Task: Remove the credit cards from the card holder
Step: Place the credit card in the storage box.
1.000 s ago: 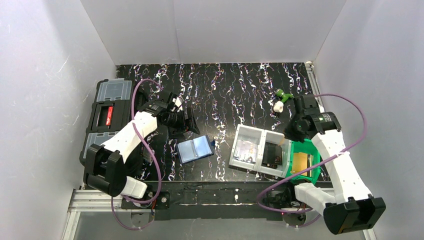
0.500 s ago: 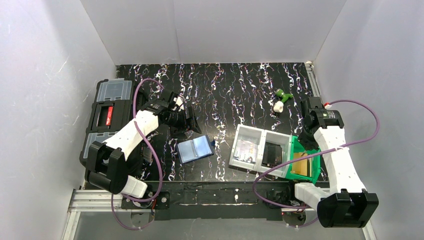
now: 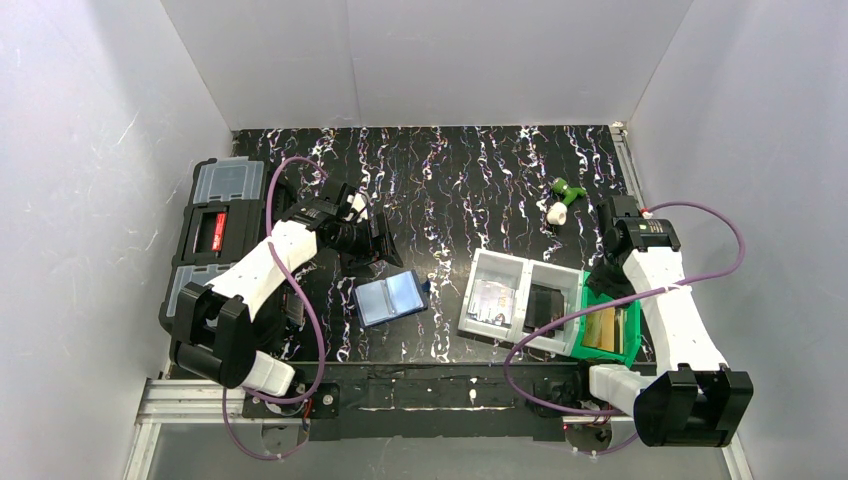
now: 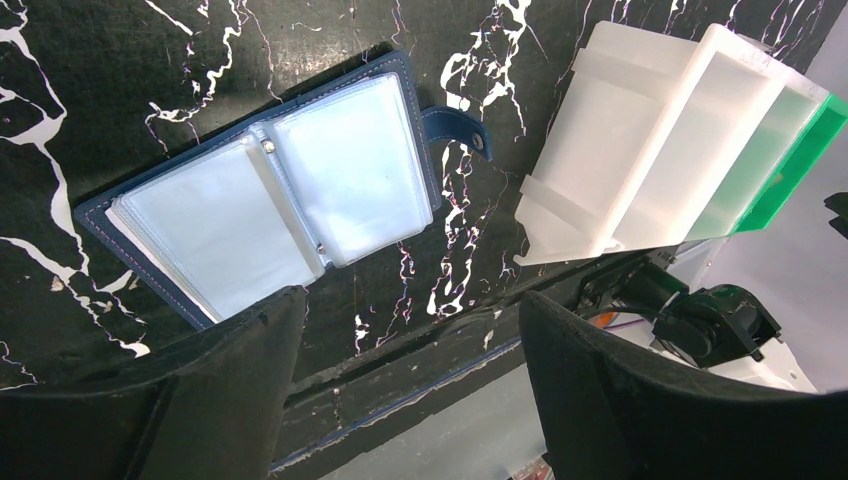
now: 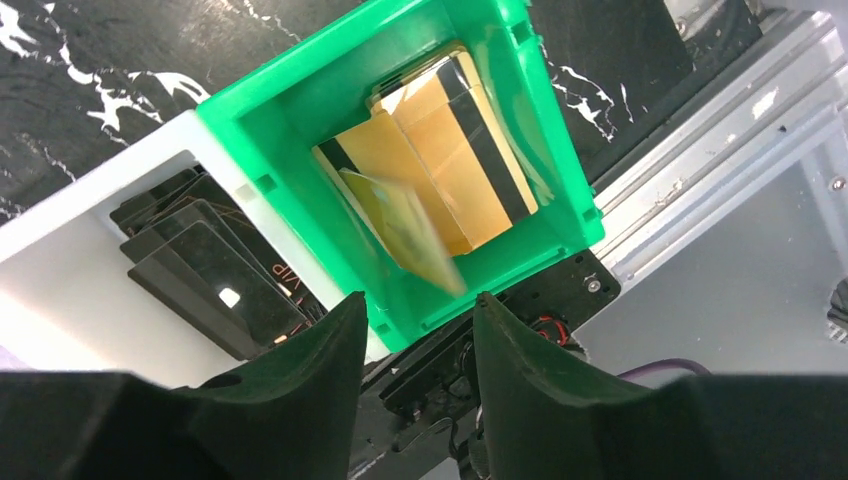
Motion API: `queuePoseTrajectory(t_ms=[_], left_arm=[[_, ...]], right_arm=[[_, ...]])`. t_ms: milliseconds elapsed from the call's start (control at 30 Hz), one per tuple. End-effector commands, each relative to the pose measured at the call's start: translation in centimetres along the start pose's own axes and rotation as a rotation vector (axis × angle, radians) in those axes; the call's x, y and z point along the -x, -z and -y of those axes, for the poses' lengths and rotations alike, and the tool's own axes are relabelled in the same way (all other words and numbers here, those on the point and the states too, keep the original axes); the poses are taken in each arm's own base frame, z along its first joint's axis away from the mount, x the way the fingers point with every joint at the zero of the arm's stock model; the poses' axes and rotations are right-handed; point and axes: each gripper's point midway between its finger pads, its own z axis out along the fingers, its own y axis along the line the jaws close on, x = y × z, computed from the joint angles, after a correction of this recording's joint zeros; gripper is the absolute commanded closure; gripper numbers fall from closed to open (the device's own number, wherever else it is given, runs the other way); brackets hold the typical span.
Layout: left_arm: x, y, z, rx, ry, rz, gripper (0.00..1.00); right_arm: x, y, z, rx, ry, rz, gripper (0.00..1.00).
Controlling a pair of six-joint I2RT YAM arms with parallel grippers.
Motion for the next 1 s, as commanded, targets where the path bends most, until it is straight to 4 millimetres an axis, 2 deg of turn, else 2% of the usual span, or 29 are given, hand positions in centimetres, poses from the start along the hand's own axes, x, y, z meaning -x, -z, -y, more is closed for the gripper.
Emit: queuePoseTrajectory(t_ms=[0,167,333,500,700,800,967], left_arm=[[0.1,0.6,0.6,-0.012,-0.018,0.004,0.22],[0.2,1.0,-0.4,0.039,-0.01,0.035,0.21],[0.6,2.6,-2.7,0.131,0.019,0.094,0.2],[1.4,5.2,-4.6,0.173,0.069,0.179,0.2],[2.1,7.8,-5.3,0.204,0.105,0.253,0.19],[2.3,8.4,-5.7,0.19,0.152,0.263,0.19],[2.7,9.3,-6.0,0.186,0.2,0.285,0.19]], right_arm=[[0.3,0.4,-1.3,0.086,0.018,0.009,0.45],[0.7,2.3,-4.3,0.276,0.031,0.003,0.32],[1.1,4.8,-8.5,0.484,0.047,0.024,0.23],[-0.7,7.2,-13.6,0.542,0.196,0.029,0.21],[-5.6,10.2,-22.1,0.671,0.395,-0.011,0.22],[-9.3,11.2,-26.6,0.693,0.532,-0.04,0.22],[-15.1,12.9,-31.9,0.725,0.727,-0.063,0.22]])
